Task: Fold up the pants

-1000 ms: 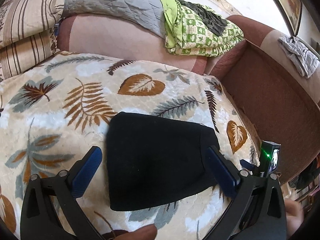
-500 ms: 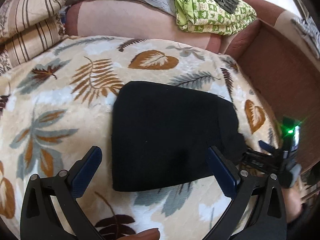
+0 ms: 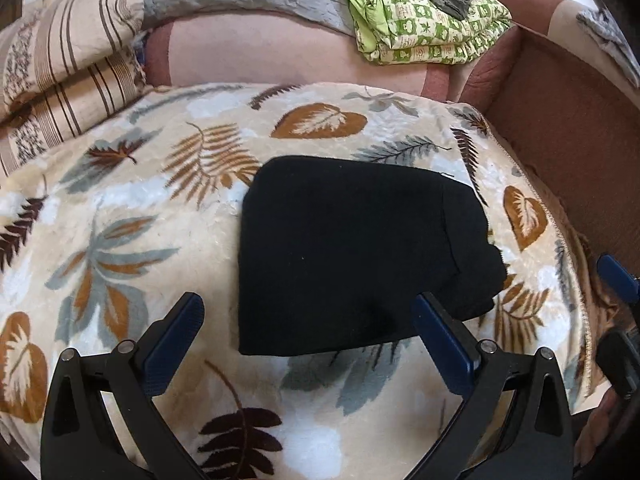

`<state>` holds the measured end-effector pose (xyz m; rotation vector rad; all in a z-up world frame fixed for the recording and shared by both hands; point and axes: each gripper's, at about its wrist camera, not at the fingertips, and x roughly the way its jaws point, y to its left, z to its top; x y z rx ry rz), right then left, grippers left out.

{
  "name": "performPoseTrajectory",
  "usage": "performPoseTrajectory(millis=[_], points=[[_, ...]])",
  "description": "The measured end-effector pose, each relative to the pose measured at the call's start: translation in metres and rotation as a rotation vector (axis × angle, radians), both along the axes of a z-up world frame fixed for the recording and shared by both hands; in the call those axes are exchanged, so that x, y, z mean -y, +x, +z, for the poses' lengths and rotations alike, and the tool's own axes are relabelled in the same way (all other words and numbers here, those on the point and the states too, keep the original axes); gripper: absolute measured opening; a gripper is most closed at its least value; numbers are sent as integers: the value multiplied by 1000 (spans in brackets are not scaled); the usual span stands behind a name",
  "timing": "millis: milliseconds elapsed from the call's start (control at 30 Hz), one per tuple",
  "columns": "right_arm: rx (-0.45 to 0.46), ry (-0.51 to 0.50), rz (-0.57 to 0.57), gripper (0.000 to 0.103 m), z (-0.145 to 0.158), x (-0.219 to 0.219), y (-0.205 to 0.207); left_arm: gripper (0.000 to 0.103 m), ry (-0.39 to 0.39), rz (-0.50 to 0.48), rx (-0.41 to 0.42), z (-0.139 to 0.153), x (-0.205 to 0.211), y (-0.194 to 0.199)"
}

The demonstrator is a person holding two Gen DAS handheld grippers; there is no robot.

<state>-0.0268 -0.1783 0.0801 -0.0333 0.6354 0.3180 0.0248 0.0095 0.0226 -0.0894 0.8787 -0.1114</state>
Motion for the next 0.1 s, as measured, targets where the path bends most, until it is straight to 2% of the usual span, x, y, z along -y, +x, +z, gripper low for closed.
performPoseTrajectory(millis=[100], points=[[21, -18, 31, 103, 1, -7, -3, 103, 13, 7, -2, -1, 0, 2]])
